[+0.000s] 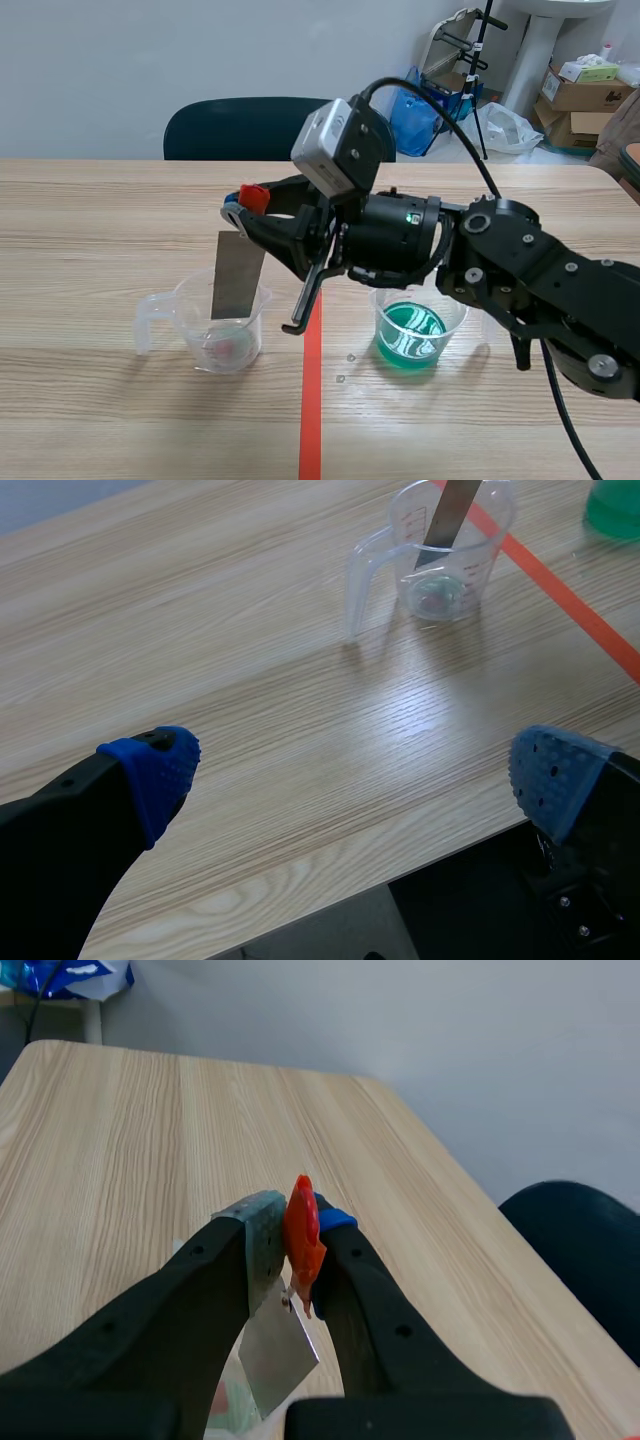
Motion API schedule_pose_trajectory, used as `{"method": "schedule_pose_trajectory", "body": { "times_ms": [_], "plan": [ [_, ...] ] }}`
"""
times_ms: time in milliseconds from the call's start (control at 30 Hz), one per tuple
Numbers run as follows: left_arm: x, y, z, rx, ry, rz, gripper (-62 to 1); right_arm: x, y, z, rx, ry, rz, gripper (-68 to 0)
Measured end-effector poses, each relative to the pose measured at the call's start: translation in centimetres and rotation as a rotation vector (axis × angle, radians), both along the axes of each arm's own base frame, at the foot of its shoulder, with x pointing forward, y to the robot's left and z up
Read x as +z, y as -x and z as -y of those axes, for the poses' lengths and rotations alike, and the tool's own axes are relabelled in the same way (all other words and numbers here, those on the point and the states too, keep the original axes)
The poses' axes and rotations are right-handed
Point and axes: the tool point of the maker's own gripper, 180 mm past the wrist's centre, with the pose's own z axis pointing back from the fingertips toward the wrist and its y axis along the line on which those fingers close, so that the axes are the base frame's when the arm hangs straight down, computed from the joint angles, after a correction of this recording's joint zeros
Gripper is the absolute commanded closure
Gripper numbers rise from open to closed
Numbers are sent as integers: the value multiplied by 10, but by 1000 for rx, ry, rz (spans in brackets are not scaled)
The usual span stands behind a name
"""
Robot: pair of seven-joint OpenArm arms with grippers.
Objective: Do the redox reaction experiment
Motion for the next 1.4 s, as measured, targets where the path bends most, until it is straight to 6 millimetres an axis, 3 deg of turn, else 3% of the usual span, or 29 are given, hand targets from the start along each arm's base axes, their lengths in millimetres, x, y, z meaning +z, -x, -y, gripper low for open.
{"method": "schedule_pose_trajectory", "body": {
  "times_ms": [467,767,1233,1400],
  "plan": [
    [0,0,0,0,0,0,-623,51,4,-18,-10,-19,-18,-20],
    [0,0,0,0,0,0,-623,68,10,-24,-10,8,-45,-20],
    [0,0,0,0,0,0,-623,102,6,-17,-81,10,-93,-20],
    [0,0,0,0,0,0,-623,101,8,-18,-74,19,-102,-20]
  ]
}}
